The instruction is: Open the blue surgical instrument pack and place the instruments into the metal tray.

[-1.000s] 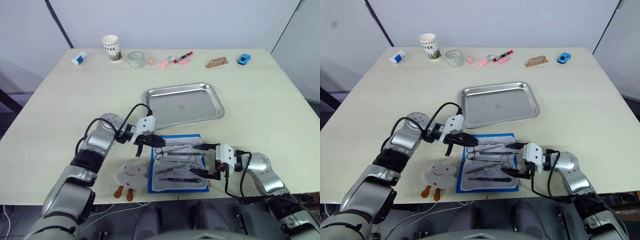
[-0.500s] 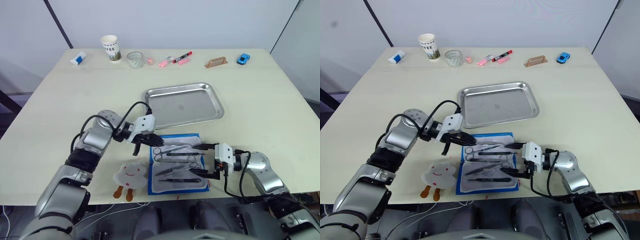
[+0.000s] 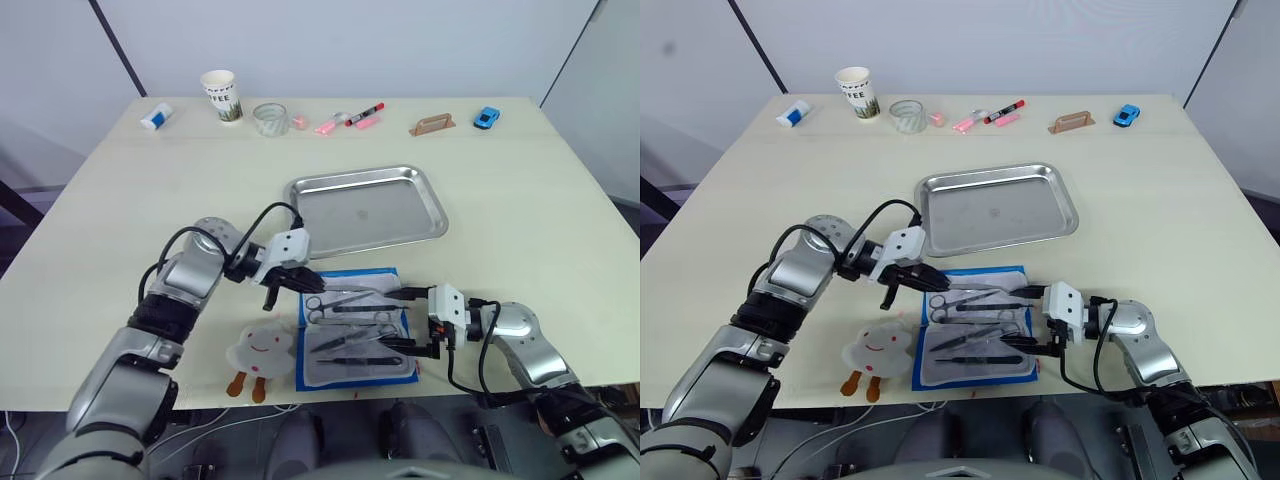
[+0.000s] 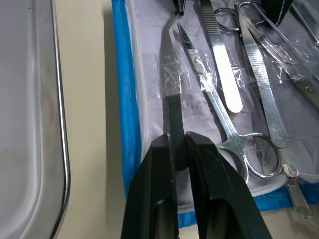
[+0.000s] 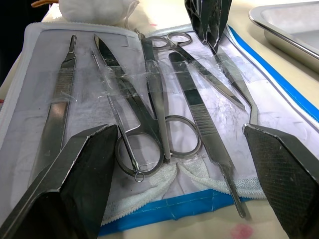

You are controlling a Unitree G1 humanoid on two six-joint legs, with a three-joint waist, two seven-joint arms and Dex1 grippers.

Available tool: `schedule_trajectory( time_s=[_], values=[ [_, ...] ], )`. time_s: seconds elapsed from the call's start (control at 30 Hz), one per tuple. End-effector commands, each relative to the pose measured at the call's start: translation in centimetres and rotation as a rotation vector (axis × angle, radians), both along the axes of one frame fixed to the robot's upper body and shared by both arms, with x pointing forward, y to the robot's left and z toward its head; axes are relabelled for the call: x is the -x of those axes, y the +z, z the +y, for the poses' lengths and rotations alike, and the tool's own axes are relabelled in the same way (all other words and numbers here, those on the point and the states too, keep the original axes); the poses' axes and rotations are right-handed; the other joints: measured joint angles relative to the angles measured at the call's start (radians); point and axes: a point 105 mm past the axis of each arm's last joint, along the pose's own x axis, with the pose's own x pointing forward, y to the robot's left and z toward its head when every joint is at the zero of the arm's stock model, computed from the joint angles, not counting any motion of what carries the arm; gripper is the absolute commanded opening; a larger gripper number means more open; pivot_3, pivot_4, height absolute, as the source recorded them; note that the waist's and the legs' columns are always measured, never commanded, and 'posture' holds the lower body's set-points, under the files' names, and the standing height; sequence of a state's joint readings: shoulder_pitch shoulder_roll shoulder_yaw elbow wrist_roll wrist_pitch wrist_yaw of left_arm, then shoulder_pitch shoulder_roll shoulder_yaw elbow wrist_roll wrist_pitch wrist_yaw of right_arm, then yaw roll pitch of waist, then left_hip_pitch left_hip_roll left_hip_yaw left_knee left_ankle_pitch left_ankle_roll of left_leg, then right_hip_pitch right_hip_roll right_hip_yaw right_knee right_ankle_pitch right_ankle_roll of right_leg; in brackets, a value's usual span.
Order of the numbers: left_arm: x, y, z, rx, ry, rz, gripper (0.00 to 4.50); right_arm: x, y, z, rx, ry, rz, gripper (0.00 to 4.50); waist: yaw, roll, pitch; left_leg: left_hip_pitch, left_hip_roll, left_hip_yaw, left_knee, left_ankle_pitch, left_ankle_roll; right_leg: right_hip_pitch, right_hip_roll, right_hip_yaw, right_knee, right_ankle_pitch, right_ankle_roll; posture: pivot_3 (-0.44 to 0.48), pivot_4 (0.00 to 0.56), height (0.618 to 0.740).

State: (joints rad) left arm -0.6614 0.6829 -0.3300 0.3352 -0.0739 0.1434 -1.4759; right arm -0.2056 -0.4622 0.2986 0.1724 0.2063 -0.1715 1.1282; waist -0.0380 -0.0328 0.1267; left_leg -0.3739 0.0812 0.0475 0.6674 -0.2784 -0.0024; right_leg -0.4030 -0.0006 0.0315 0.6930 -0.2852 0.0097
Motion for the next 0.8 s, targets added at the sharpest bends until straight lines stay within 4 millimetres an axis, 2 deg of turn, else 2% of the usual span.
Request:
schedule_trajectory(
  time_s=[0.03,0.4,0.8],
  values=[
    [-0.5,0.8,-0.2,-0.011,-0.021,-0.03,0.04,0.4,-4.2,-1.6,0.157,-0.079,0.131,4.39,0.0,0.0,0.0,0.0,0.0,0.0,0.0,0.0,0.0,0.0,0.0,0.0,0.0,0.0,0.0,0.0,0.15,0.725],
    [-1.7,1.5,-0.6,-0.026,-0.05,-0.05,0.04,0.3,-4.5,-1.7,0.175,-0.095,0.136,4.39,0.0,-0.001,0.0,0.0,0.0,0.0,0.0,0.0,0.0,0.0,0.0,0.0,0.0,0.0,0.0,0.0,0.15,0.725],
    [-1.7,1.7,0.1,-0.03,-0.053,-0.052,0.04,0.4,-4.9,-1.9,0.2,-0.115,0.158,4.39,-0.002,-0.001,0.0,0.0,0.0,0.0,0.0,0.0,0.0,0.0,0.0,0.0,0.0,0.0,0.0,0.0,0.15,0.725]
  ],
)
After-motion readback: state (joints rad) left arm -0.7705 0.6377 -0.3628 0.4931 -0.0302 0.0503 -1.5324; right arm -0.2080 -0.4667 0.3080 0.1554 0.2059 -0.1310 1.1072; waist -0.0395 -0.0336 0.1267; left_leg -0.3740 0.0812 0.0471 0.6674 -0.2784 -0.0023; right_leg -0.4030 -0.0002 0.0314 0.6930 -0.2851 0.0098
